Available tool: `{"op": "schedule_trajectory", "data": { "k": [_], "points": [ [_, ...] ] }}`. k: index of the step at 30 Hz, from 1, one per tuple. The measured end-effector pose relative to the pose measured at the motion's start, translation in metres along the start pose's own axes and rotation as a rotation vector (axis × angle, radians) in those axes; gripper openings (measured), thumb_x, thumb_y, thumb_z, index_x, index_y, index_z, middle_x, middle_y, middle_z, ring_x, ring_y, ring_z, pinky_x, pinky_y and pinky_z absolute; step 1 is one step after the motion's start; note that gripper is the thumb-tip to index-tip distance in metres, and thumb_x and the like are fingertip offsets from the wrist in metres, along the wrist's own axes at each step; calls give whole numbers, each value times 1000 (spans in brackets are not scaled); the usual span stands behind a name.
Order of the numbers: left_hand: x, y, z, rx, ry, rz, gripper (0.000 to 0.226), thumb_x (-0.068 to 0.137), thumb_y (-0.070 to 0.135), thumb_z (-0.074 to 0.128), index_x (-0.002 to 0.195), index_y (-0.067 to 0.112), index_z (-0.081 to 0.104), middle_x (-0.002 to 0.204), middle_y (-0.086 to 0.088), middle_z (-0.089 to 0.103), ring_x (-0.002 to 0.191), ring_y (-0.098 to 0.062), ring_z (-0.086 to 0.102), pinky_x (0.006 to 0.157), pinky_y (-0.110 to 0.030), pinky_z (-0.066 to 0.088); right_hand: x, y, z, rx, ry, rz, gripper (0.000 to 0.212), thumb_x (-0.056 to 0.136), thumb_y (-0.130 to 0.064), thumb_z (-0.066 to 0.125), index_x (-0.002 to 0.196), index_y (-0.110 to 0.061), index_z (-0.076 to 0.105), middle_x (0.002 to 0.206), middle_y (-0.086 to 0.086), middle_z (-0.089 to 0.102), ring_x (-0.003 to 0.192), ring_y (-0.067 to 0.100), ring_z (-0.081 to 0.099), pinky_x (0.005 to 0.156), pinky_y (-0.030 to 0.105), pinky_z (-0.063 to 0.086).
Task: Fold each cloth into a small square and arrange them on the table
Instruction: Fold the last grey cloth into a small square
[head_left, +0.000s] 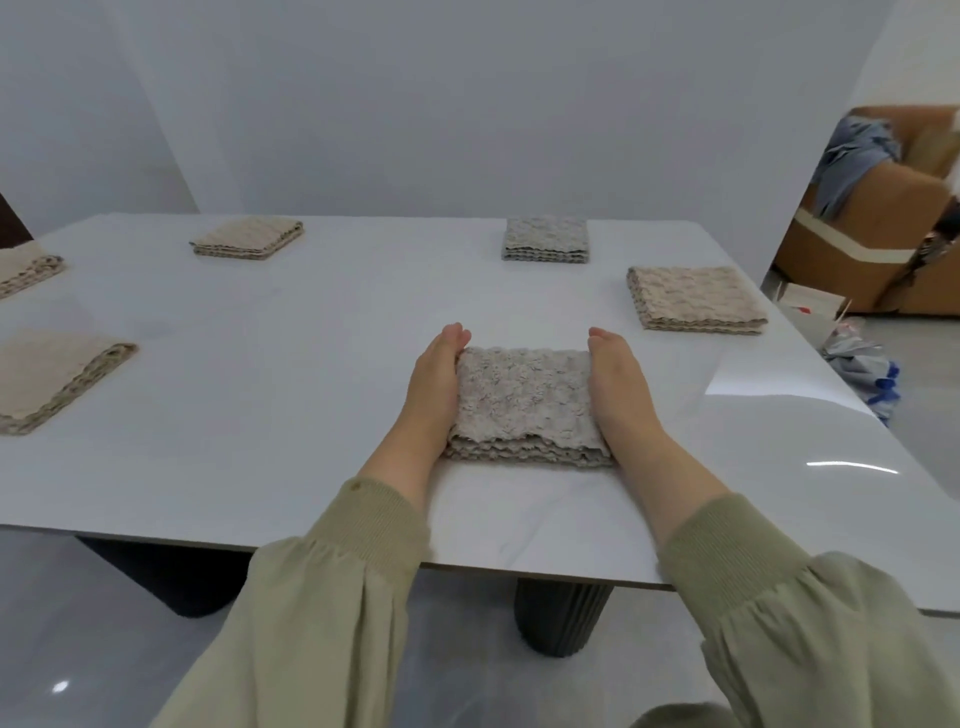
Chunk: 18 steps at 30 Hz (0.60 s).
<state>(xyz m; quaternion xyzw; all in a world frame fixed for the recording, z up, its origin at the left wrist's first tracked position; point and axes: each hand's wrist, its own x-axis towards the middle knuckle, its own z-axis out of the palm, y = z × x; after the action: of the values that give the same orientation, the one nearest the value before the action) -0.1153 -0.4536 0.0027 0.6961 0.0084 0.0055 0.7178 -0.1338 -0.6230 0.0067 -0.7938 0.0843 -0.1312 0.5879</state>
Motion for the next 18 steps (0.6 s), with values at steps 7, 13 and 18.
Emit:
{"op": "schedule_trajectory", "data": {
  "k": [7, 13, 18],
  "points": [
    [-1, 2, 6, 51, -14, 21, 45, 99, 39, 38, 137, 16, 47, 139, 6, 49, 129, -8, 42, 114, -35, 28, -4, -5, 1, -42, -23, -24, 43, 101, -24, 31, 142, -11, 36, 147, 1, 38, 133, 13, 33, 87, 10, 21],
    [-1, 1, 2, 33, 10, 8, 49, 98, 41, 38, 141, 19, 41, 145, 7, 42, 134, -8, 36, 116, -37, 23, -9, -5, -4, -39, 6, -11, 45, 102, -26, 31, 143, -10, 33, 143, 1, 41, 130, 12, 35, 84, 8, 19],
    [-7, 6, 7, 108, -17, 28, 47, 100, 36, 36, 144, 18, 36, 148, 5, 37, 136, -9, 32, 117, -34, 20, -16, -8, 6, -136, -24, -44, 47, 101, -26, 31, 146, -11, 29, 146, 3, 38, 130, 11, 34, 96, 14, 22]
  ]
}}
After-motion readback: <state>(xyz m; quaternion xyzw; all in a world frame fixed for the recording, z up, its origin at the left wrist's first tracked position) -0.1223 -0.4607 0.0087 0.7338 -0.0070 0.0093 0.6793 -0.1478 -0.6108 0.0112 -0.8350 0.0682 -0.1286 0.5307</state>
